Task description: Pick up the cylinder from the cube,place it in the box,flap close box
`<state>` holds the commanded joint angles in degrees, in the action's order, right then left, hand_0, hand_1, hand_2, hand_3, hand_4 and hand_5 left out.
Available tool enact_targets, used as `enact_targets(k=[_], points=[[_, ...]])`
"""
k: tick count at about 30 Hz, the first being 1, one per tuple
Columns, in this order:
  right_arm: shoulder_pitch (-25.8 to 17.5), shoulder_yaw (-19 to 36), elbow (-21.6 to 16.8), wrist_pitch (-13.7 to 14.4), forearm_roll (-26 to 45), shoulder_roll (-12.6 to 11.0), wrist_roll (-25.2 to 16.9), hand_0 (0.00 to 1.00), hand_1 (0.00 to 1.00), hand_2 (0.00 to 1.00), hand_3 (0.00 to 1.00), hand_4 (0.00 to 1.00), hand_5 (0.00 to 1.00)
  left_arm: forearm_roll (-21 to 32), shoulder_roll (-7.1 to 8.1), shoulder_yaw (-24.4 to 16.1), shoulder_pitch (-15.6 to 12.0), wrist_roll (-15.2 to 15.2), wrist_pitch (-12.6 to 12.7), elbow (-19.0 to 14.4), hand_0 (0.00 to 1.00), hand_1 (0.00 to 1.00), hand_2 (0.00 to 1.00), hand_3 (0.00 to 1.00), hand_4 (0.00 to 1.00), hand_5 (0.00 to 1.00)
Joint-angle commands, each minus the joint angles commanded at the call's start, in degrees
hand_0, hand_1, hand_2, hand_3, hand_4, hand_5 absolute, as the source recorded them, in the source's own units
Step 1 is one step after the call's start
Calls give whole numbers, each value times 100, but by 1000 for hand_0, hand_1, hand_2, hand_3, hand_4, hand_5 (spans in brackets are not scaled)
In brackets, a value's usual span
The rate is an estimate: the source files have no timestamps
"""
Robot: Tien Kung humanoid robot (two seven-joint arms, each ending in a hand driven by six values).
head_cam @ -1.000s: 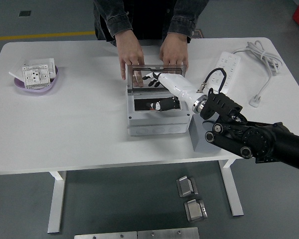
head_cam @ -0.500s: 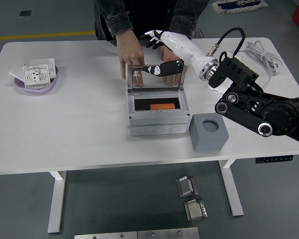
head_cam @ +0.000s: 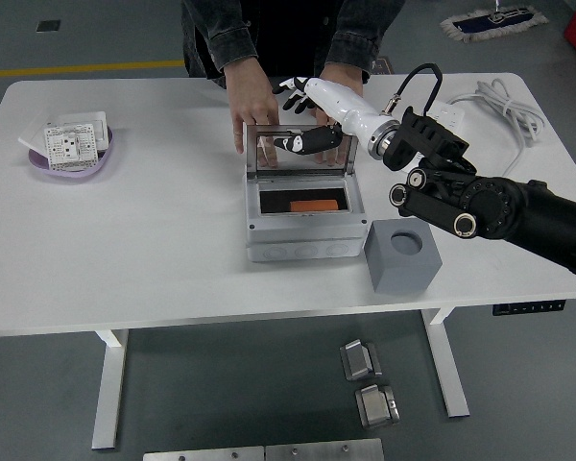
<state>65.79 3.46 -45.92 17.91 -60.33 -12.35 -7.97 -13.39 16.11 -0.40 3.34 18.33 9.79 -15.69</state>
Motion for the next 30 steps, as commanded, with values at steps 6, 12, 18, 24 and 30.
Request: enact_targets(k=[6,12,18,24,30], points=[[-61,-72,-29,19,86,19,-73,724,655,712,833,834,306,-50,-11,-26,18,-5,3,-11,689,671,585,661,624,352],[-144,-20,-216,54,-12,-58,-101,723,650,708,829,834,317,-83,-14,-47,15,-6,6,-16,689,671,585,660,623,351],[-325,137,-652,83,-379,-230,-64,713,648,704,826,838,322,-97,-28,-73,-16,-4,6,-16,689,670,585,660,623,351],[-485,323,-1130,126,-699,-446,-3,711,645,705,828,841,333,-120,-35,-127,-50,-5,6,-15,689,671,585,659,621,350],[-660,445,-1547,132,-902,-638,97,711,643,705,827,844,342,-98,-34,-139,-84,-6,8,-4,689,670,585,658,619,348]])
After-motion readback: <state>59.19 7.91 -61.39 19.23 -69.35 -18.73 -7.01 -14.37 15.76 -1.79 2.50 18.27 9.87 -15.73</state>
